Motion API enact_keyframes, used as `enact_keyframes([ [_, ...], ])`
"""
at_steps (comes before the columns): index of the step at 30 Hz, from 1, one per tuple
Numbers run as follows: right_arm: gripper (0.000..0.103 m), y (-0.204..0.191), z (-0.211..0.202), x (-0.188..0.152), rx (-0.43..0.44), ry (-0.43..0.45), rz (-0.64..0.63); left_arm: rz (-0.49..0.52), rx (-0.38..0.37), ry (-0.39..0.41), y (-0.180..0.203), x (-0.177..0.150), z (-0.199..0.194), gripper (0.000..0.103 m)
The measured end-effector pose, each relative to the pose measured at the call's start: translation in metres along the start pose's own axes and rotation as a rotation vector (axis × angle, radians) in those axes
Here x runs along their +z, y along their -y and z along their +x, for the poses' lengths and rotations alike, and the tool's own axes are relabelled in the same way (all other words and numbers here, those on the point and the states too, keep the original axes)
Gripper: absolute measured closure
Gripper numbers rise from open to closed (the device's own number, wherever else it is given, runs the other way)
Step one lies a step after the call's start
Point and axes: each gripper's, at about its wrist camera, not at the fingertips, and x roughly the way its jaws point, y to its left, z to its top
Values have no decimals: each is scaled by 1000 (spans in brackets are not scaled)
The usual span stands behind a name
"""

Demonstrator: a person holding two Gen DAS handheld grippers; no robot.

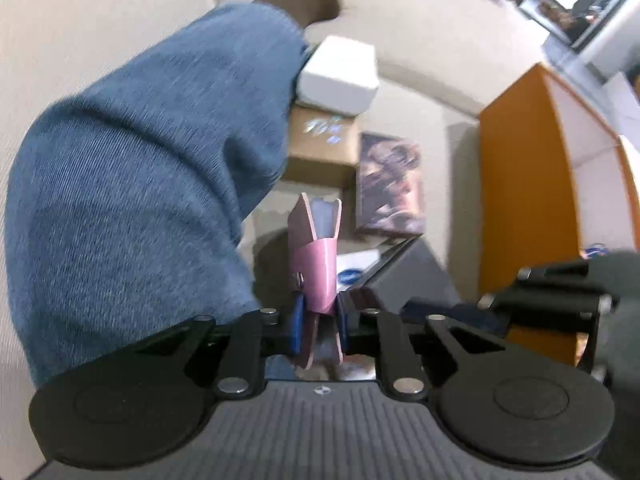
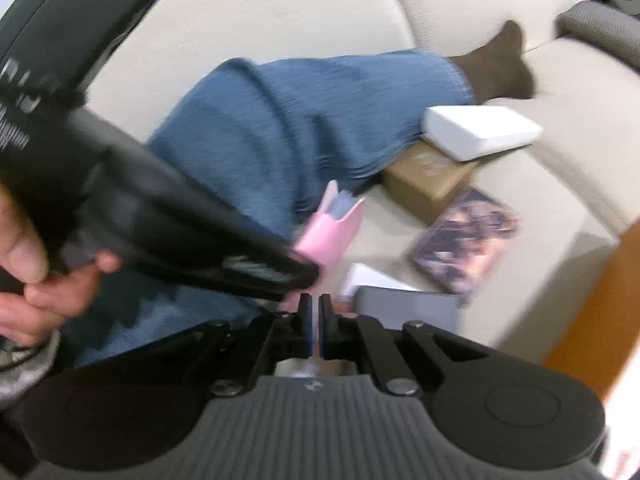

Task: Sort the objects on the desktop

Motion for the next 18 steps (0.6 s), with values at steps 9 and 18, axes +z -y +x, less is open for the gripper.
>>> enact_keyframes([
  [9, 88, 61, 2, 40, -185, -65, 188, -14, -55, 63, -12, 25, 10, 84],
  [18, 58, 62, 61, 61, -320, -153, 229, -73, -186, 54, -35, 27, 12, 84],
])
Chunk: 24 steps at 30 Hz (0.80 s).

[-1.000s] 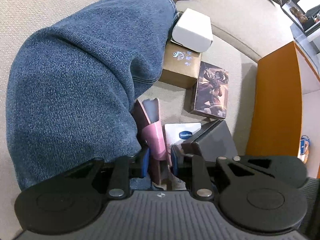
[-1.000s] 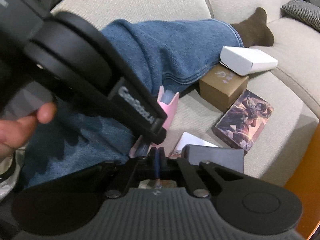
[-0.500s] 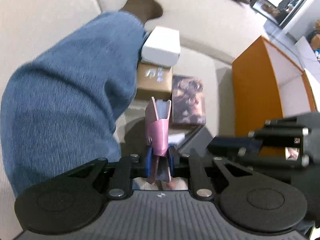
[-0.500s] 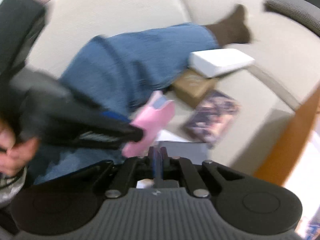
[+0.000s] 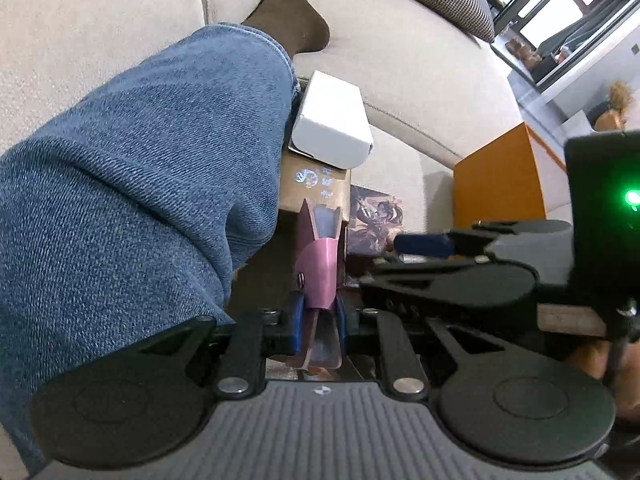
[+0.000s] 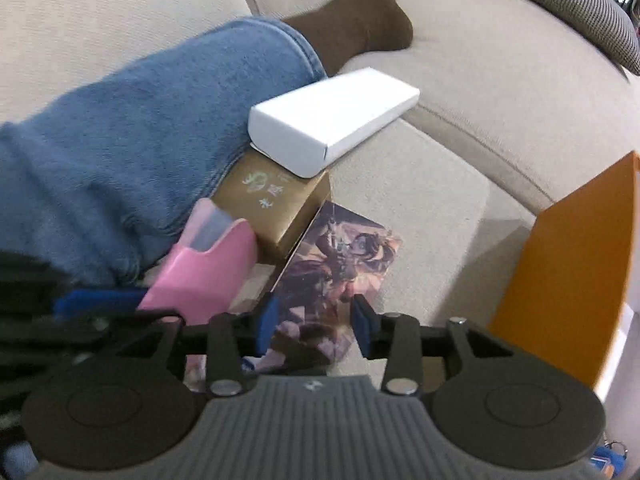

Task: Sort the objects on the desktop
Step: 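Grasp the PHOTO CARD box with the right tool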

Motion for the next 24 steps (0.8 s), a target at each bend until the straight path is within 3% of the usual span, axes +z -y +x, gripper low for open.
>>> enact_keyframes([
  [1, 52, 0, 3, 3, -8, 7, 0, -1, -16, 0, -1, 0, 0, 84],
  [6, 43, 4, 11, 15, -76, 2, 38, 17, -42, 5, -1, -2, 2, 84],
  [16, 31, 64, 33, 14, 131, -101, 404, 17, -73, 10, -3, -2, 5, 84],
  [19, 33, 67, 34, 11, 154, -91, 429, 15, -75, 11, -5, -1, 5, 84],
  [20, 42, 68, 33, 9, 167, -87, 434, 15, -74, 12, -5, -1, 5, 84],
  [24, 52, 69, 26, 5, 196, -73, 458, 9, -72, 14, -4, -3, 5, 84],
])
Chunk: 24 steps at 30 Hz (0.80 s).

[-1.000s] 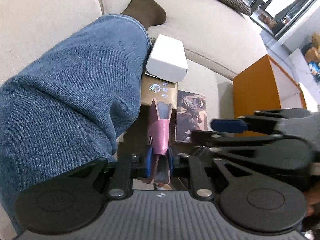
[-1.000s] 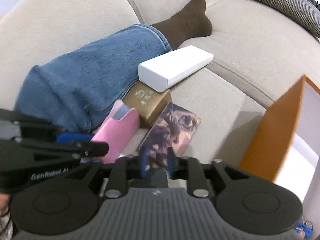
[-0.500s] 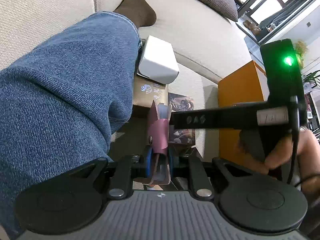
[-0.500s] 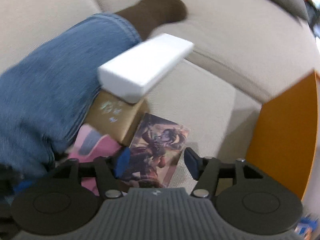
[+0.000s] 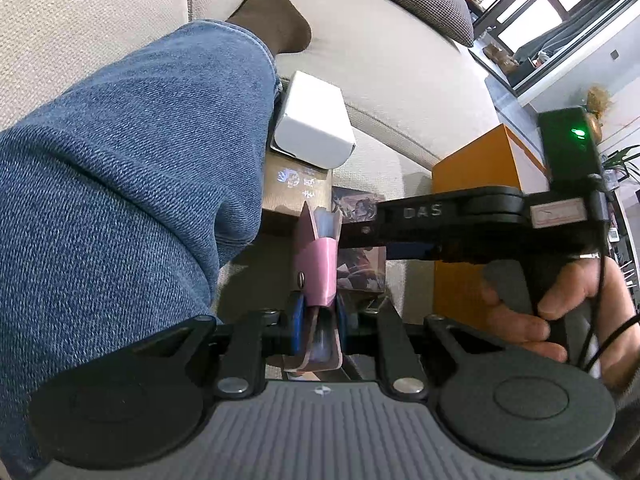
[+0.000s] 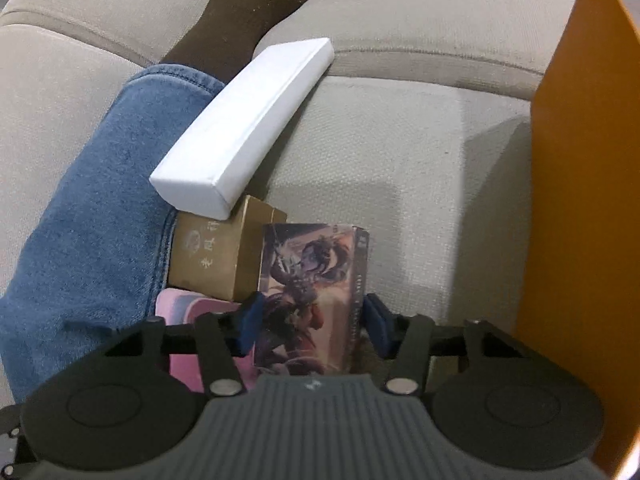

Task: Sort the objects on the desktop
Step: 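Grasp the PHOTO CARD box with the right tool, then carry the PHOTO CARD box with the right tool while the left tool carries the pink item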

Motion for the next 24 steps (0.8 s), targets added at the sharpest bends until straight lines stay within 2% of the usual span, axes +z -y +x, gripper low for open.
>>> enact_keyframes([
  [2, 62, 2, -8, -2, 0, 14, 16, 0, 3, 2, 1, 0, 1, 84],
  [7, 77, -3, -38, -15, 28, 78, 7, -3, 6, 3, 1, 0, 2, 84],
  [10, 78, -6, -41, -14, 79, 80, 21, -4, 11, 3, 1, 0, 3, 84],
  [17, 77, -27, -28, -15, -24, 101, -49, 5, 41, -5, 7, 2, 3, 82],
  [24, 79, -24, -60, -31, -13, 170, -89, 6, 44, 28, 10, -2, -7, 84],
])
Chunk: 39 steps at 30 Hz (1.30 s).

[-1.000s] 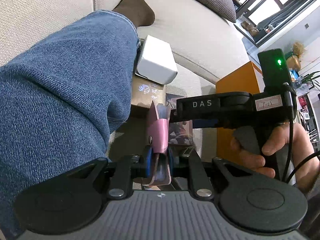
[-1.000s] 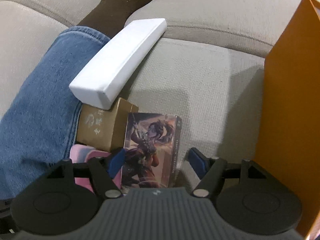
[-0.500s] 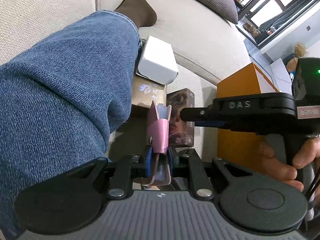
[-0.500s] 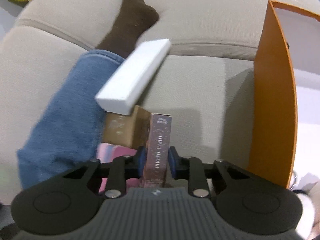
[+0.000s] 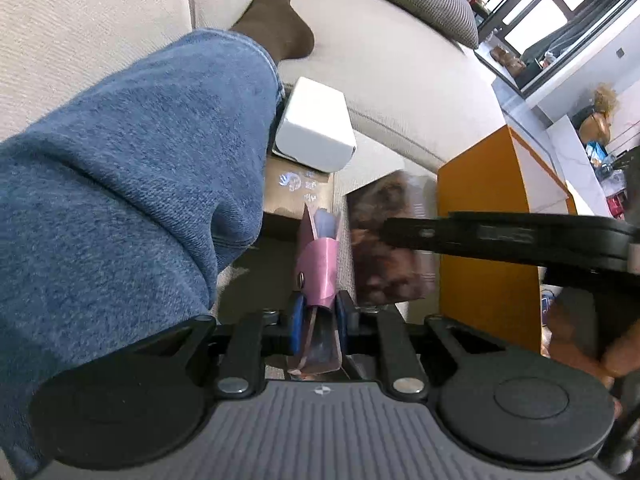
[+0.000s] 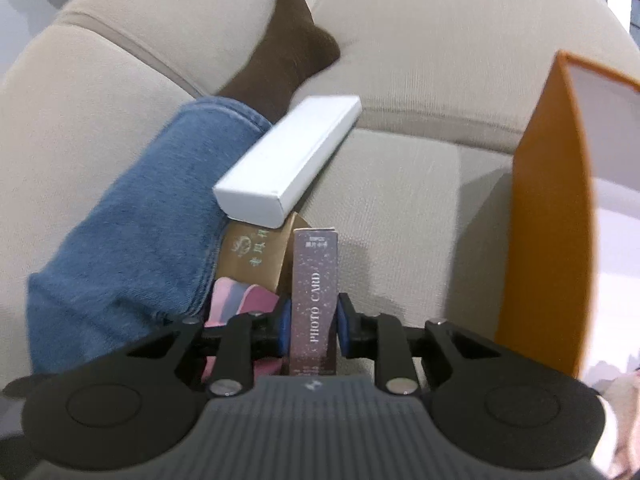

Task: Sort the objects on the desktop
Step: 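Carry the PHOTO CARD box with the right tool while the left tool carries the pink item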

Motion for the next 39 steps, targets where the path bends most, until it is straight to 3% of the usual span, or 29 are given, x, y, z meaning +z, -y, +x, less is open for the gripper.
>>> enact_keyframes([
  [3, 79, 5, -27, -4, 43, 57, -4, 19, 2, 46, 9, 0, -18, 85],
  [9, 79, 31, -101, -13, 98, 204, 34, 76, -122, 124, 45, 10, -63, 85],
  [14, 79, 65, -158, -24, 88, 325, 91, 169, -279, 142, 108, 34, -75, 85],
  [17, 79, 91, -180, -29, 47, 382, 134, 230, -320, 134, 150, 46, -61, 85],
  [21, 79, 130, -187, -35, -2, 409, 209, 279, -269, 79, 191, 54, -17, 85],
  [26, 79, 169, -156, -33, -12, 360, 295, 307, -123, -19, 214, 50, 38, 85],
  [31, 79, 201, -119, -30, 18, 293, 359, 295, -32, -48, 224, 40, 57, 85],
  [35, 79, 214, -91, -26, 77, 243, 405, 337, 58, -20, 234, 33, 72, 85],
  [39, 79, 217, -81, -25, 96, 230, 415, 347, 82, -45, 232, 27, 79, 84],
])
